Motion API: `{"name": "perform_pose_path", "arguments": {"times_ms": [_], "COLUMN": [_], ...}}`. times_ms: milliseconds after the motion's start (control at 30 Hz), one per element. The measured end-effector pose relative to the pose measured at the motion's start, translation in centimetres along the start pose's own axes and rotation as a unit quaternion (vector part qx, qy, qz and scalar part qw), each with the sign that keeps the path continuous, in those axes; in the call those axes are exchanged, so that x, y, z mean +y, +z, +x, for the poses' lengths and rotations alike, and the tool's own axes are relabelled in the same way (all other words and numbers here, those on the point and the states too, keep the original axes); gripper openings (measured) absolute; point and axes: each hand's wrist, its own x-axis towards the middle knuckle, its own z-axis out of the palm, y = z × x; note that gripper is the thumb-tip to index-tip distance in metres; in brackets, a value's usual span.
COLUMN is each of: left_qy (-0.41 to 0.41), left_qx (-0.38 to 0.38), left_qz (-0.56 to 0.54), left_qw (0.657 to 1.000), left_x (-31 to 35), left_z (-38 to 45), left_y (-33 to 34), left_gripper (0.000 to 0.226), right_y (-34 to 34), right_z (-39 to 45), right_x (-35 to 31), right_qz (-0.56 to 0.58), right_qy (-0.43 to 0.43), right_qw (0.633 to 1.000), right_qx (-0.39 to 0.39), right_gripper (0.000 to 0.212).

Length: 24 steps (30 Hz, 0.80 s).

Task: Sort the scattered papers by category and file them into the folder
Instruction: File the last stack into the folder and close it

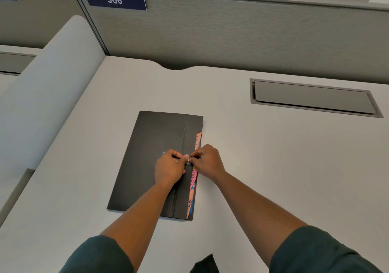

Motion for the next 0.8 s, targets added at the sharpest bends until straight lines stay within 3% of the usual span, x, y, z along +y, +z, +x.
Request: {"name": "perform_pose_path", "arguments": {"times_ms": [267, 567, 800], "left_qy": [0.010, 0.061, 0.050], "left_qx": [0.002, 0.023, -0.016], "left_qz": [0.023, 0.155, 0.115], "left_qw": [1.000, 0.986, 0.992], "left_x": [-0.1, 0.2, 0.2], "left_z": [0.5, 0.3, 0.4], "left_y": [-0.1, 0.4, 0.0], "left_gripper": [0.020, 0.015, 0.015], "right_y": [0.0, -0.1, -0.5], "right_z": [-0.1, -0.5, -0.6], "right_x": [-0.3, -1.1, -1.1], "right_qz": [-0.012, -0.048, -0.071], "right_qy": [0.009, 0.009, 0.004], "right_qw": [1.000, 0.999, 0.997], "right_qx": [-0.005, -0.007, -0.027], "right_gripper": [0.016, 0.024, 0.026]}}
